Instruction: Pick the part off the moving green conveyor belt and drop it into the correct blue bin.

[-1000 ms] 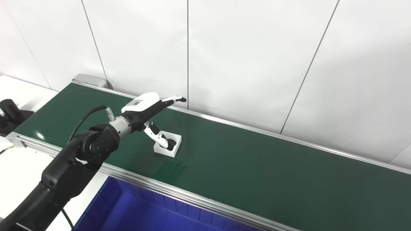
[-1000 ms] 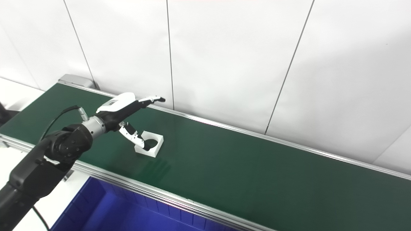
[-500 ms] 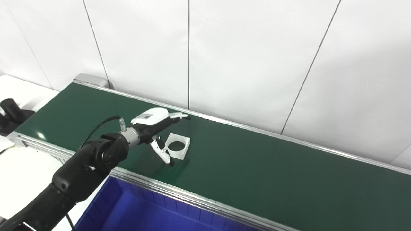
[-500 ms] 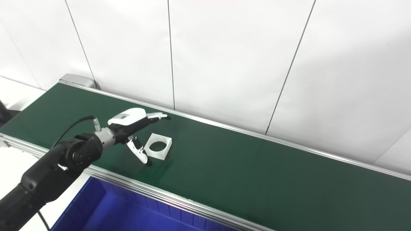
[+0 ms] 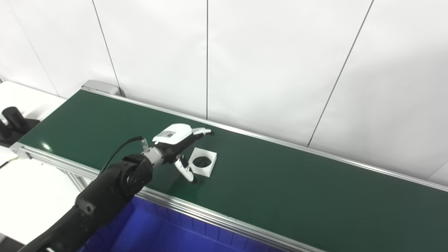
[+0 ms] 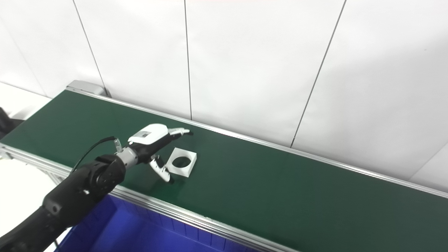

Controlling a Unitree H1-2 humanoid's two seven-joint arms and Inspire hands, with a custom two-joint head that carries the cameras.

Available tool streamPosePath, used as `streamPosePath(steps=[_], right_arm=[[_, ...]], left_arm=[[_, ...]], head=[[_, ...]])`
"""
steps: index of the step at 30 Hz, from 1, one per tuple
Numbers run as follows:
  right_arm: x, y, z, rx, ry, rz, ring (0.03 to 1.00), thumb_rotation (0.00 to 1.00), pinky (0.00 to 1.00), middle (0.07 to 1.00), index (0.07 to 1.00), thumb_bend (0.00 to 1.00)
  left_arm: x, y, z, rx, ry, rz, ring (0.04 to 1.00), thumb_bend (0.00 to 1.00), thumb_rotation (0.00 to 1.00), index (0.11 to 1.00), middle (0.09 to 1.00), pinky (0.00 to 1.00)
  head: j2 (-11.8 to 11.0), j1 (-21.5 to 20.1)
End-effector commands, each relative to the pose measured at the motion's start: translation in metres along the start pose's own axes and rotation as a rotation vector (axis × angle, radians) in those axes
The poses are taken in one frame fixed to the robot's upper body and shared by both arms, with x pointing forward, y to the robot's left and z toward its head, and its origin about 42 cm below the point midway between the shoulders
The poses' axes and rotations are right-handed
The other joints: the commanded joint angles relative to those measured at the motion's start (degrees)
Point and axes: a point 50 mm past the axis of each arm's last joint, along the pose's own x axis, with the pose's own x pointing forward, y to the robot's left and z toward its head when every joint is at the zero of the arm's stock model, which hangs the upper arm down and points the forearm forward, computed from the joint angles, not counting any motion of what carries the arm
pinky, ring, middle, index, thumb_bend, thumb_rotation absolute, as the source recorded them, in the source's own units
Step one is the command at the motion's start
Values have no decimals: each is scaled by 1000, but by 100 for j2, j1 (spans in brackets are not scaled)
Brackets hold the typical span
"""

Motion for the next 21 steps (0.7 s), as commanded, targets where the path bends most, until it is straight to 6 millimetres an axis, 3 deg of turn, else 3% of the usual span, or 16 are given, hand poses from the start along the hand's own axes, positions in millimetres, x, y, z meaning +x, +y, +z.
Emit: streamPosePath(steps=[1,13,21], right_arm=[[2,-4,14,-17,-84,-20,775,1,722,822,870,866],[-1,-4,15,-12,-94,-24,774,2,710,825,871,862],[-2,-3,19,-12,-88,-30,778,7,714,827,871,863]], left_arm=[[12,17,7,24,-48,89,887,798,68,901,925,821],[32,9,12,21,-26,102,854,752,91,898,905,755],[39,4,17,-54,-75,58,876,800,70,886,909,825]], head=[[2,-7],[56,-2],[119,-24]])
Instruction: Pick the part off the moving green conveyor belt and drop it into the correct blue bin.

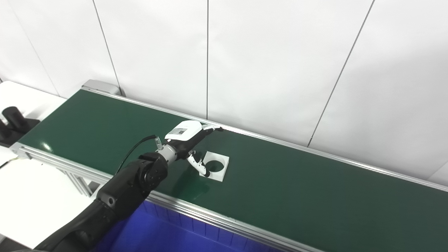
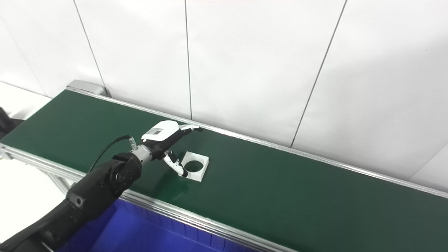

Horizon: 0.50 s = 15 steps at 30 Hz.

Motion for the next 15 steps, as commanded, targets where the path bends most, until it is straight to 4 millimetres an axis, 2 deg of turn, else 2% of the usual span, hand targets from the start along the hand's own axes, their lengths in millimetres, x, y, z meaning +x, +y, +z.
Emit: streamPosePath(steps=[1,15], right_arm=[[1,-3,13,-14,-70,-23,780,8,715,828,872,862],[-1,-3,18,-19,-76,-40,777,37,712,830,872,856]], left_arm=[[10,16,12,-4,-63,29,884,801,67,891,916,828],[15,-11,24,-85,-69,-125,881,813,42,882,930,783]], head=[[10,-8],[97,-19]])
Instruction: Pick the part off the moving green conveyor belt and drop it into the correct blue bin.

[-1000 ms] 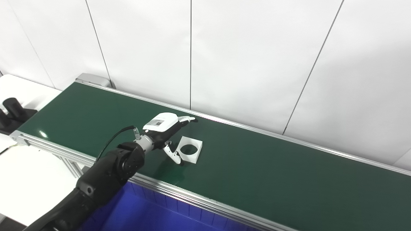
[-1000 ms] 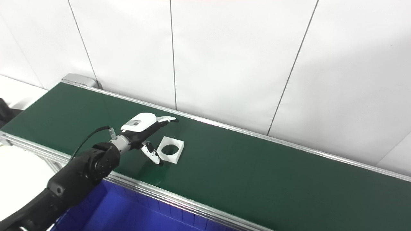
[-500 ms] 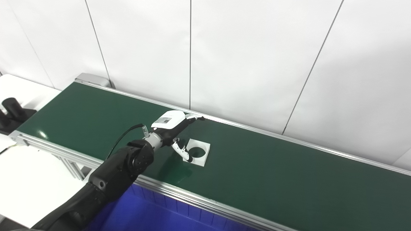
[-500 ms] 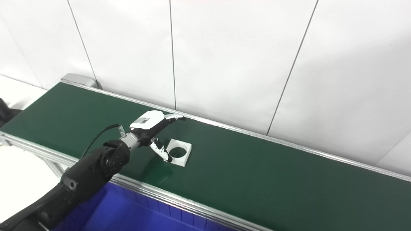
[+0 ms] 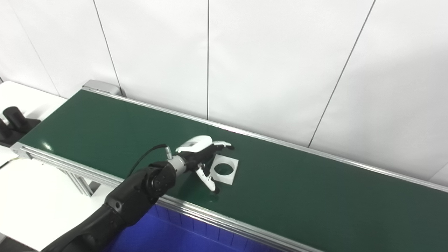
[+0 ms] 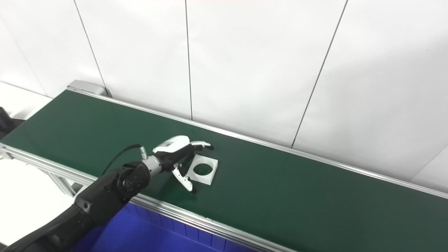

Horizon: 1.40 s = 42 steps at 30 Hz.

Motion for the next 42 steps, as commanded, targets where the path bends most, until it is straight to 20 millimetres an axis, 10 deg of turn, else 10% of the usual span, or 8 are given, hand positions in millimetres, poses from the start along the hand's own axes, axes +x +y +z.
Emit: streamPosePath(steps=[1,10,19,42], right_arm=[[1,-5,10,-13,-57,-23,777,40,710,831,872,854],[-1,-3,12,-3,-65,-32,777,43,715,830,871,860],[-2,-2,13,3,-80,-43,778,51,713,831,869,850],[1,-1,16,1,-55,-51,775,109,709,823,873,850]], left_arm=[[8,15,8,10,-33,19,883,829,62,879,929,786],[17,-4,16,-13,-74,55,853,751,25,851,891,760],[31,-18,23,-13,-146,200,466,519,0,529,446,411],[11,7,33,-53,-322,372,443,501,0,489,507,490]], head=[[9,-2],[65,-29],[99,-26],[295,-496]])
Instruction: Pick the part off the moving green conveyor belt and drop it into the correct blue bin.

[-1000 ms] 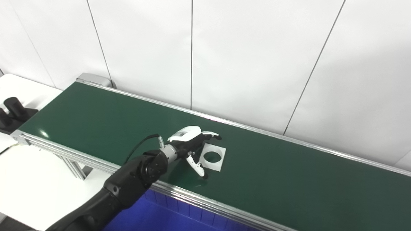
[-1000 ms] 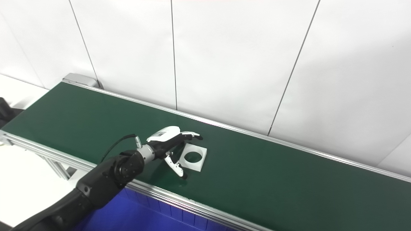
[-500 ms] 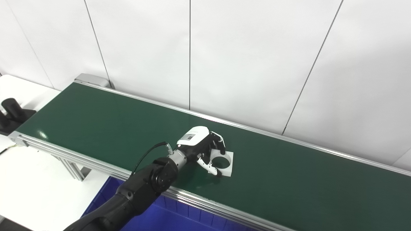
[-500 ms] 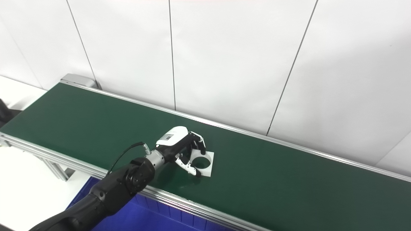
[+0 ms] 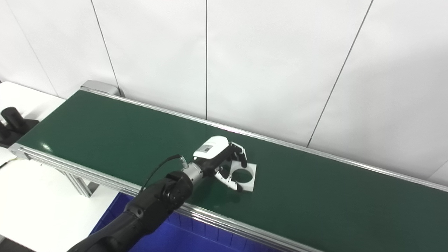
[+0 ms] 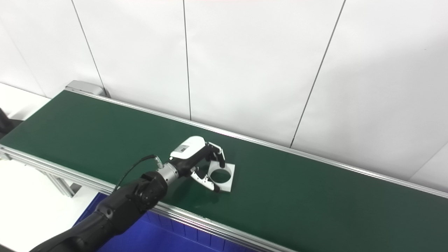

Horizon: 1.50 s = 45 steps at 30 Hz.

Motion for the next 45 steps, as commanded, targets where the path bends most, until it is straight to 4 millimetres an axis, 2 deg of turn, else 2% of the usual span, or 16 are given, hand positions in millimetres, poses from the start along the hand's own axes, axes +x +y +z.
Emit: streamPosePath(steps=[1,4,5,6,7,8,9,10,14,15,18,19,25,31,38,45], right_arm=[[4,-4,15,-6,-55,-31,775,108,710,822,871,851],[4,-4,17,-13,-62,-34,776,134,710,816,867,852],[4,-4,18,-11,-67,-35,774,132,707,815,864,854],[4,-3,19,-10,-70,-36,772,133,705,814,863,856],[4,-3,21,-9,-72,-37,770,140,700,815,861,861],[4,-3,22,-6,-75,-38,770,140,700,815,861,861],[5,-2,23,-5,-78,-39,767,151,701,816,861,863],[5,-2,25,1,-82,-43,766,156,702,817,862,864],[5,1,30,6,-91,-55,762,205,701,817,861,872],[5,2,32,4,-97,-58,767,211,705,820,865,868],[6,4,37,1,-101,-66,777,229,717,826,872,861],[7,5,39,3,-99,-71,779,235,720,827,874,860],[13,9,49,2,-102,-81,778,257,726,828,879,845],[20,8,57,-7,-93,-82,770,261,716,822,879,851],[25,3,61,-19,-89,-85,761,258,706,815,875,854],[28,0,62,-22,-89,-87,760,249,707,814,873,853]], left_arm=[[4,27,11,-8,-88,85,443,501,0,492,504,490],[-7,42,26,-14,-129,118,437,501,0,503,499,485],[-10,46,30,-16,-139,124,436,501,0,508,500,484],[-14,50,34,-22,-157,134,436,501,0,509,501,484],[-18,53,38,-26,-169,140,440,501,0,507,502,487],[-22,56,42,-30,-185,148,441,501,0,507,502,487],[-25,59,44,-32,-195,153,444,501,0,506,499,488],[-30,62,48,-34,-206,155,446,501,0,506,498,489],[-42,69,55,-44,-235,153,455,502,0,500,497,484],[-47,71,57,-55,-242,150,457,502,0,497,498,485],[-59,74,63,-77,-261,147,457,502,0,497,499,485],[-63,76,66,-86,-272,143,455,502,0,497,499,483],[-83,77,74,-113,-317,112,443,501,0,508,494,461],[-107,66,83,-137,-306,12,425,501,0,517,499,415],[-128,44,84,-164,-262,-139,408,499,0,515,512,382],[-140,31,77,-159,-212,-302,437,501,0,483,515,455]], head=[[6,3],[223,-423],[223,-423],[350,-670],[350,-670],[500,-966],[500,-966],[618,-1254],[776,-1592],[908,-1727],[1031,-1897],[1175,-1981],[1471,-2142],[1699,-2190],[1804,-2162],[1804,-2152]])
